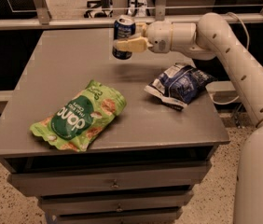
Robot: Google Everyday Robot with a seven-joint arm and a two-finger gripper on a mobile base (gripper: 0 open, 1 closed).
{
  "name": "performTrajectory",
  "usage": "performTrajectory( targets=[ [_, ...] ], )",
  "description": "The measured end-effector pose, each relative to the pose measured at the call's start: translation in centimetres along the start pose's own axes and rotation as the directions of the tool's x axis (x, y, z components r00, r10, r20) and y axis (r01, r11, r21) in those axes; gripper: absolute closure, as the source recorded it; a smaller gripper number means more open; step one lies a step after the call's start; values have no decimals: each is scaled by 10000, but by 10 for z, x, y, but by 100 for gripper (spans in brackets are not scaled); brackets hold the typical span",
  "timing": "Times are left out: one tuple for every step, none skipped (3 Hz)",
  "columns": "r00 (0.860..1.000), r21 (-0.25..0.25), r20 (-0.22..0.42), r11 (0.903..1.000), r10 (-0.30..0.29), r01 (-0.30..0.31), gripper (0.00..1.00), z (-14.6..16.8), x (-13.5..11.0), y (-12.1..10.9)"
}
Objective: Move pepsi can near green rice chip bag
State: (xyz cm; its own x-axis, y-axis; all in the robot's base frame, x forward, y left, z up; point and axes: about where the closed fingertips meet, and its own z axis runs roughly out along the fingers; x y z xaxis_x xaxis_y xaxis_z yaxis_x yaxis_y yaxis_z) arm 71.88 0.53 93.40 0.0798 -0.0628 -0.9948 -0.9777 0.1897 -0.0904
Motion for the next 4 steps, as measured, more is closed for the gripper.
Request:
performTrajectory(
  targets=[
    [9992, -985, -378, 9950, 101, -137, 100, -14, -8, 31],
    [9965, -1532, -755, 9870, 370, -483, 100, -23, -16, 55],
    [9951, -1719, -717, 9819, 675, -790, 100, -24, -18, 73],
    [9929, -1576, -920, 9835, 754, -893, 100, -14, -10, 86]
  ],
)
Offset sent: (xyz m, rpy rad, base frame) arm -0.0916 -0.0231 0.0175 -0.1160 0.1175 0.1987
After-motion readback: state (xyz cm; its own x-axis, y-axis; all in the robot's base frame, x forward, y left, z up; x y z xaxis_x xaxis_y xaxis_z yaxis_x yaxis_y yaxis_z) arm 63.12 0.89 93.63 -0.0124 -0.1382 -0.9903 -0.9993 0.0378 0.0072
